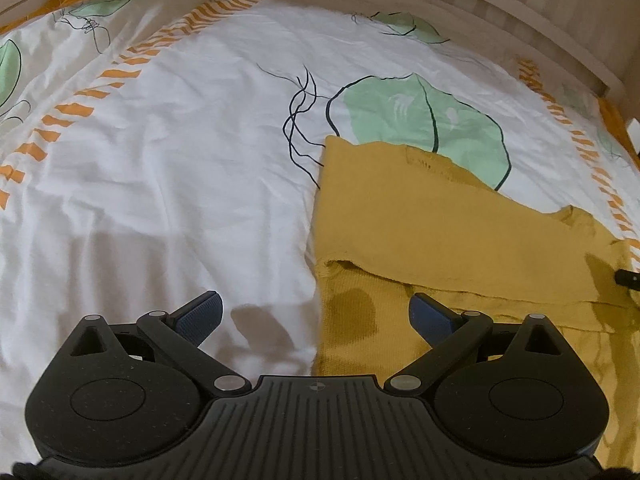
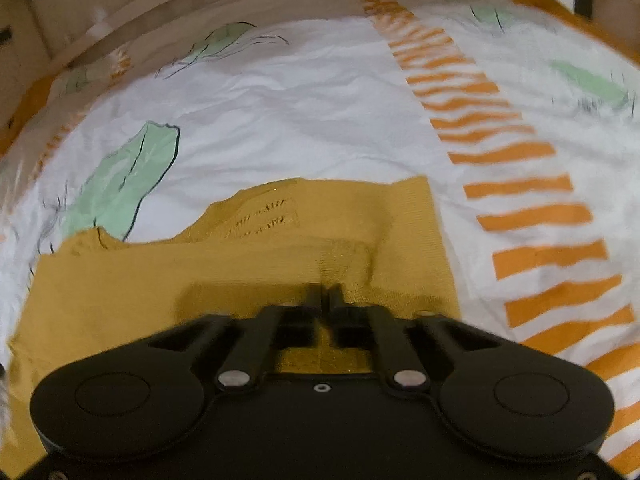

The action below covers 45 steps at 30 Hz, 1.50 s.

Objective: Fold small clothes

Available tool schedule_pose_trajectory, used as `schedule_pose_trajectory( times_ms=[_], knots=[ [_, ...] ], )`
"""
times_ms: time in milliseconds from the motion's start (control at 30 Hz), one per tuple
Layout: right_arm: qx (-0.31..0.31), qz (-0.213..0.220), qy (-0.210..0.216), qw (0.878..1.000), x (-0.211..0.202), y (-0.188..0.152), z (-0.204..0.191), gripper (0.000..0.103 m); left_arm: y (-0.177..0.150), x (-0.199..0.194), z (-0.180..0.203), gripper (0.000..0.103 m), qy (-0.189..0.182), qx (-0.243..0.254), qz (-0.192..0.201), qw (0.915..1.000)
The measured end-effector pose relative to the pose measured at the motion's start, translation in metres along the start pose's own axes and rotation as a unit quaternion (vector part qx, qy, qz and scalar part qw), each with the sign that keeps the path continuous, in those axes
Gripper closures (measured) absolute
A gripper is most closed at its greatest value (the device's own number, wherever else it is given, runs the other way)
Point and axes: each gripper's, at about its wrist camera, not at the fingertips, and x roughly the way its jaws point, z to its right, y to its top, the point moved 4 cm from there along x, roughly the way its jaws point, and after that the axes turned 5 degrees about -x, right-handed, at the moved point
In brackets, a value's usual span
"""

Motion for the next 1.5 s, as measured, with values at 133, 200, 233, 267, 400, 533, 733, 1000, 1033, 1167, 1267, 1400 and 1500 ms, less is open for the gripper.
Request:
schedule_pose_trajectory(
  times_ms=[133,200,233,267,400,533,733,1000,1033,1167,1267,1400,1500],
  knots=[
    [-0.027,0.024,-0.023,0.999,-0.012,0.006,-0.003,0.094,0.000,0.000,0.000,0.002,0.000,0.002,-0.002,1.0000],
    [-0.024,0.019,-0.029,0.999,-0.010,0.007,0.001,0.094,0.000,0.000,0.000,0.002,-0.001,0.001,-0.004,1.0000],
    [-0.019,0.013,-0.028,0.999,-0.007,0.006,0.002,0.094,0.000,0.001,0.000,0.002,0.000,0.002,-0.005,1.0000],
    [-0.019,0.008,-0.030,0.999,-0.004,0.004,0.002,0.094,-0.001,0.001,0.000,0.002,0.000,0.004,-0.007,1.0000],
    [-0.046,0.001,-0.051,0.998,0.006,-0.003,-0.006,0.091,-0.001,0.002,0.000,0.002,0.001,0.005,-0.009,1.0000],
    [-0.063,0.009,-0.065,0.996,0.007,-0.007,-0.009,0.074,-0.002,0.004,-0.002,0.002,-0.001,0.000,-0.016,0.9999],
    [-0.032,0.024,-0.066,0.997,0.007,-0.015,0.003,0.026,-0.007,0.022,-0.008,0.002,0.001,-0.015,-0.052,0.9985],
    [-0.026,0.048,-0.042,0.998,0.008,-0.025,0.007,0.007,-0.013,0.029,0.000,0.001,0.029,0.019,-0.052,0.9980],
    [-0.027,0.052,-0.041,0.997,0.009,-0.026,0.007,0.005,-0.014,0.030,0.001,0.000,0.033,0.022,-0.052,0.9979],
    [-0.031,0.066,-0.038,0.997,0.011,-0.030,0.004,0.000,-0.017,0.030,0.004,0.000,0.044,0.028,-0.043,0.9977],
    [-0.031,0.077,-0.037,0.996,0.010,-0.032,0.004,0.000,-0.018,0.030,0.004,0.000,0.045,0.028,-0.035,0.9980],
    [-0.027,0.082,-0.026,0.996,0.005,-0.032,0.005,0.000,-0.019,0.030,0.005,0.000,0.050,0.032,-0.036,0.9976],
    [-0.023,0.084,0.000,0.996,-0.005,-0.033,0.005,0.000,-0.019,0.030,0.005,0.000,0.050,0.032,-0.035,0.9976]
  ],
)
